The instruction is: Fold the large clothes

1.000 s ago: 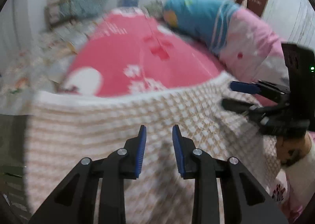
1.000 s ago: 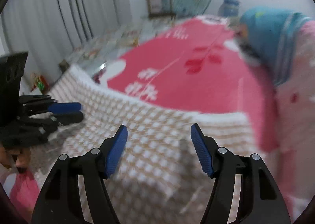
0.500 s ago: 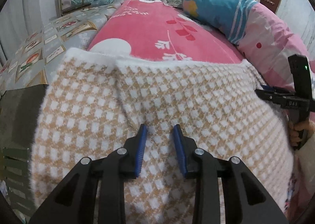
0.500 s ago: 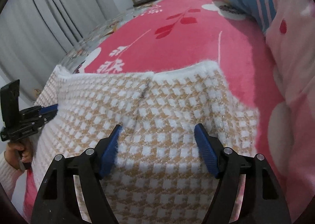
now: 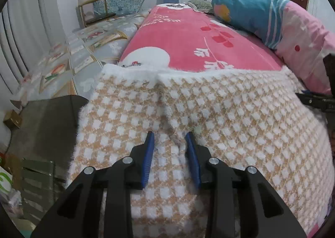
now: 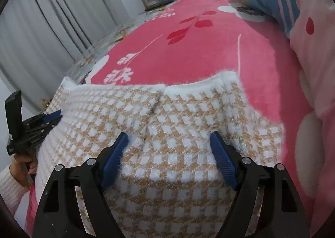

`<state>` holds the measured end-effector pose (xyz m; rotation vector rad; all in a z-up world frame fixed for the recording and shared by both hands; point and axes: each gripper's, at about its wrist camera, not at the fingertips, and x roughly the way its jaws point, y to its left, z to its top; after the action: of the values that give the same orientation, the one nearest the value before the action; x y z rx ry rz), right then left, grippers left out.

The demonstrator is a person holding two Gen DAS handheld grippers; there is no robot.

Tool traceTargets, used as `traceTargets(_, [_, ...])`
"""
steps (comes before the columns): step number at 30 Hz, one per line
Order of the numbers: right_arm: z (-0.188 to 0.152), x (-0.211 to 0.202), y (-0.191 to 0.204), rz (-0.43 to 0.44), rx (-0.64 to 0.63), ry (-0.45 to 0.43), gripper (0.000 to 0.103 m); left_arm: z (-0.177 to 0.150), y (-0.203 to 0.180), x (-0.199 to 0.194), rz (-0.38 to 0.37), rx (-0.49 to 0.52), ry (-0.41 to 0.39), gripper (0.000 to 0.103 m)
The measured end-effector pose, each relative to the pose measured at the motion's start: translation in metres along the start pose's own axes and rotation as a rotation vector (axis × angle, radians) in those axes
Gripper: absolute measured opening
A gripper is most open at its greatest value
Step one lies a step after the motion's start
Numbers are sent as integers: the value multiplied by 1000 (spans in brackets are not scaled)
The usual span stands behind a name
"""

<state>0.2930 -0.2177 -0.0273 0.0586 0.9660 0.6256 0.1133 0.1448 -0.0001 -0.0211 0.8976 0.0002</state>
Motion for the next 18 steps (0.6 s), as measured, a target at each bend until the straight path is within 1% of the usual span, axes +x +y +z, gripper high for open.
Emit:
traceTargets(1, [0,-1,0,0,-1,-2,74,1,4,1,-23,-17,6,32])
traceTargets(3, [-2,1,0,-2,-2,-8,74,2,6,0,-33,-23,10,32])
traceTargets(7, [-5,1,3,-9,-10,-8,74,6,5,0,-12,-12,27,32])
traceTargets(9, [-6,2,3,-6,-9,-11,74,9,-2,-12,2,-29,17,32])
traceTargets(10, [-7,0,3,-4,-8,-12,74,13,-6,-21,-7,-35,-5,31])
traceTargets(11, [-8,1,2,-4,-8,-12,74,19,-14,-34,-59,-35,-63,31])
traceTargets(13, [-7,-2,1,-7,-11,-12,74,30,-31,-54,-97,4,-147,31])
traceTargets(14, [-9,-1,-1,-7,-11,-13,74,34,-38,-58,-119,20,-162,31])
traceTargets(15, [-5,-7,3,-7,-11,-12,74,39,-46,-58,-161,34,-162,31])
traceTargets(16, [-6,-7,3,-7,-11,-12,74,41,-57,-50,-203,44,-137,31])
traceTargets(17, [-5,-8,4,-7,-12,-12,74,40,-65,-41,-226,53,-103,30])
traceTargets(18, [-5,-8,4,-7,-11,-13,74,34,-77,-16,-258,73,-9,30])
